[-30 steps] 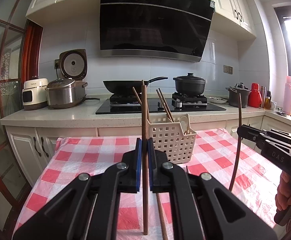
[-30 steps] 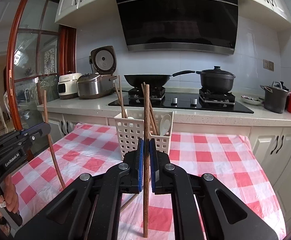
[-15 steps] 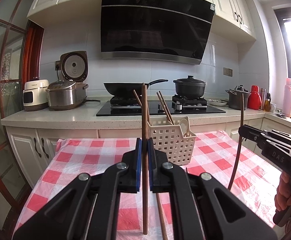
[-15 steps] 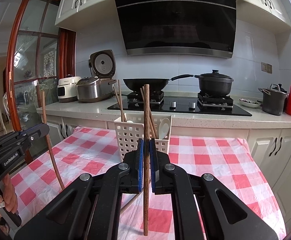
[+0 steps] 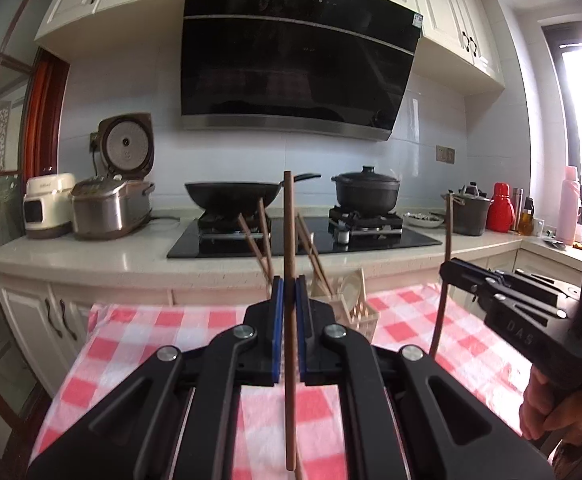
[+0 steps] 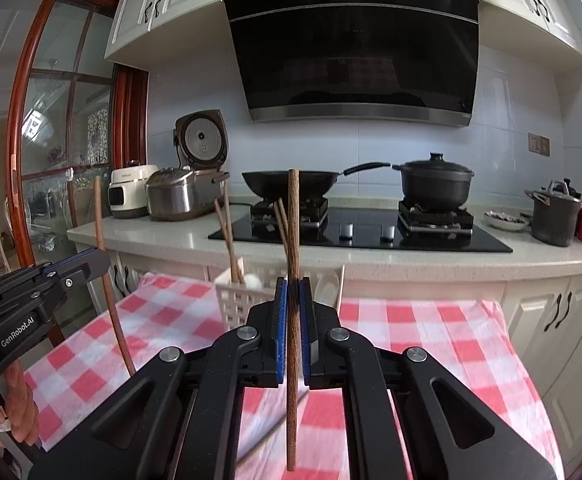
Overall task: Organize utensils
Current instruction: 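Lower both chopsticks into the basket and open both tools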
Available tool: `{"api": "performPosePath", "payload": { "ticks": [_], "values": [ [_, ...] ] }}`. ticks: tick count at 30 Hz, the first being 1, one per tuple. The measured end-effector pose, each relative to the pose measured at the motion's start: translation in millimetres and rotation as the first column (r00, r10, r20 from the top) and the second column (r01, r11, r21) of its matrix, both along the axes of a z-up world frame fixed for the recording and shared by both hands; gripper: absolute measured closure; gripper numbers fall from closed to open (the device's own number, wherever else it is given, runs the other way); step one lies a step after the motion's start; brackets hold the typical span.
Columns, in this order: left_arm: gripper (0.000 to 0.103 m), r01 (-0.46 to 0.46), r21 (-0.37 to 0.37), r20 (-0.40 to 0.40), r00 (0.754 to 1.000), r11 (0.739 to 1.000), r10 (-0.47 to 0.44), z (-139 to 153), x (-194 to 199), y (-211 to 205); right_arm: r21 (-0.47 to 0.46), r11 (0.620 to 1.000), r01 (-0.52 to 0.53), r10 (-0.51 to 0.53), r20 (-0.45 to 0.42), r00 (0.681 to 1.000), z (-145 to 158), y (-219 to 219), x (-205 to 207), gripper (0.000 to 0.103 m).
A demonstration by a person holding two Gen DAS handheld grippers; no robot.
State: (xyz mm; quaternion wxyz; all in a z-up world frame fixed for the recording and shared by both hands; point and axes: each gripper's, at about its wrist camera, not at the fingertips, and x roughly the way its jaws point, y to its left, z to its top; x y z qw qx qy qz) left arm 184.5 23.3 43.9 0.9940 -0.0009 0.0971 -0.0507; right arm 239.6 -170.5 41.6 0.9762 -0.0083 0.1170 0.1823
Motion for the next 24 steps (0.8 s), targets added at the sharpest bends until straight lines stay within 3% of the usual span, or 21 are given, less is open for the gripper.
{"api": "performPosePath", "payload": {
  "ticks": [6,13,19,24],
  "values": [
    [0.097,0.002,-0.047,0.053,0.999,0.999,0.001,63.2,58.4,-6.7,0.051,0.999,0.014,-0.016,0.037,0.999,50.5,9.5,50.8,0.097],
    [0.097,-0.060,-0.073,0.099,0.993,0.996,0.067,100.4,112.1,-15.6,0.070,0.994,0.080,-0.081,0.019,0.997,67.1,19.2,103.5,0.097],
    [0.097,-0.099,-0.116,0.100,0.989,0.988,0.111,105.6,143.9,-10.9,0.065,0.992,0.107,-0.107,0.003,0.994,58.9,27.2,130.8,0.097],
    [0.097,-0.111,-0.134,0.000,0.994,0.985,0.112,70.0,166.7,-8.4,0.005,0.994,0.112,-0.112,-0.061,0.992,29.9,35.4,147.7,0.097]
  ]
}}
